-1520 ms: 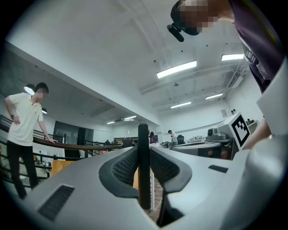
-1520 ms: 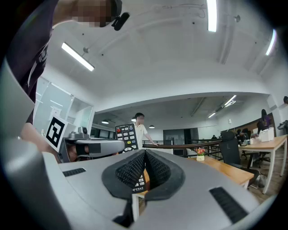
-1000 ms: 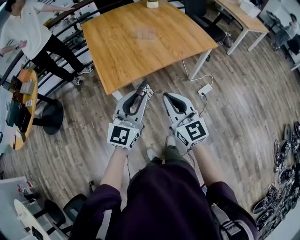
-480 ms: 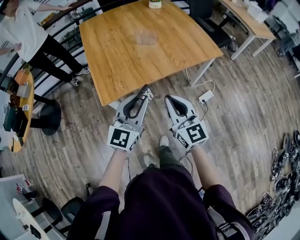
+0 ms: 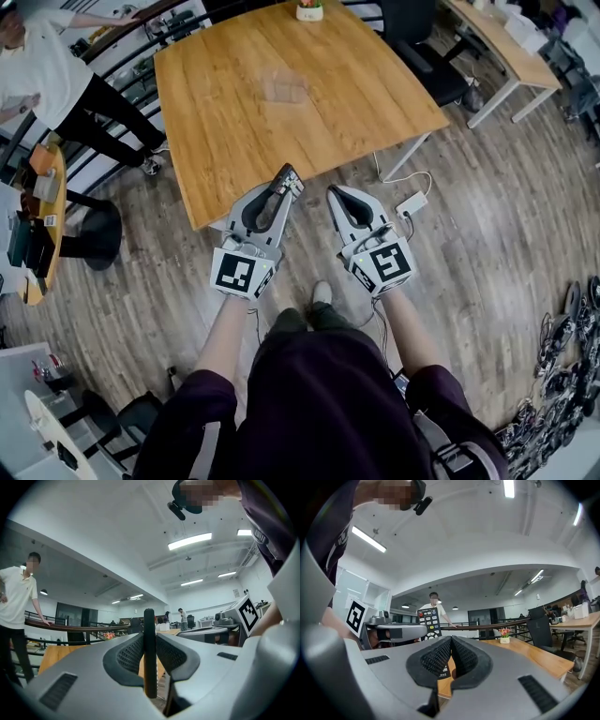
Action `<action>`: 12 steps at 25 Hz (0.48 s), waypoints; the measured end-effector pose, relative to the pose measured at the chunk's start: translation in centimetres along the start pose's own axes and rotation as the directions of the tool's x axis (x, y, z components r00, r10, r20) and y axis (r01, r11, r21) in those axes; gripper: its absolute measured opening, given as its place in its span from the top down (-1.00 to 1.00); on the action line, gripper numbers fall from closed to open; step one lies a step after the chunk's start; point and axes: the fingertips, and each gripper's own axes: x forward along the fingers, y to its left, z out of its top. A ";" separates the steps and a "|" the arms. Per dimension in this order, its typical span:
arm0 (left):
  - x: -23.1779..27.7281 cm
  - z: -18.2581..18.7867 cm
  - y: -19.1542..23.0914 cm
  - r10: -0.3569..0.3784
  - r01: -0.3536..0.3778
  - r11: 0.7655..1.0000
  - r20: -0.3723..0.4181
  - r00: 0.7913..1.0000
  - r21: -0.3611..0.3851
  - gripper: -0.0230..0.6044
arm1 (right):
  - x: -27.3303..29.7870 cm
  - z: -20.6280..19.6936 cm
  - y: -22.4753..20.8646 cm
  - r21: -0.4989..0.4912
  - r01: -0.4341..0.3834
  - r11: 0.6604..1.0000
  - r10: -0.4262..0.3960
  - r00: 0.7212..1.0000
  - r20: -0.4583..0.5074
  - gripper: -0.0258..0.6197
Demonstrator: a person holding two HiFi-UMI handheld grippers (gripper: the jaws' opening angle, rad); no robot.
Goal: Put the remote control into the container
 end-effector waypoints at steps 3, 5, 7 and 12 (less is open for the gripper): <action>1.2 -0.1 1.0 0.011 -0.011 1.000 -0.007 1.000 0.006 0.65 | 1.3 0.0 -1.1 0.006 -0.011 1.000 0.011 1.000 0.004 0.86; 1.9 -0.1 1.7 0.015 -0.015 1.000 -0.013 1.000 0.010 0.65 | 2.1 0.0 -1.5 0.011 -0.018 1.000 0.018 1.000 0.004 0.86; 2.7 -0.2 2.5 0.018 -0.018 1.000 -0.015 1.000 0.004 0.65 | 2.9 -0.1 -2.1 0.016 -0.021 1.000 0.021 1.000 0.000 0.86; 5.1 -1.0 4.6 0.002 -0.002 1.000 -0.018 1.000 0.010 0.65 | 5.6 -0.8 -3.8 0.020 -0.016 1.000 0.016 1.000 -0.005 0.86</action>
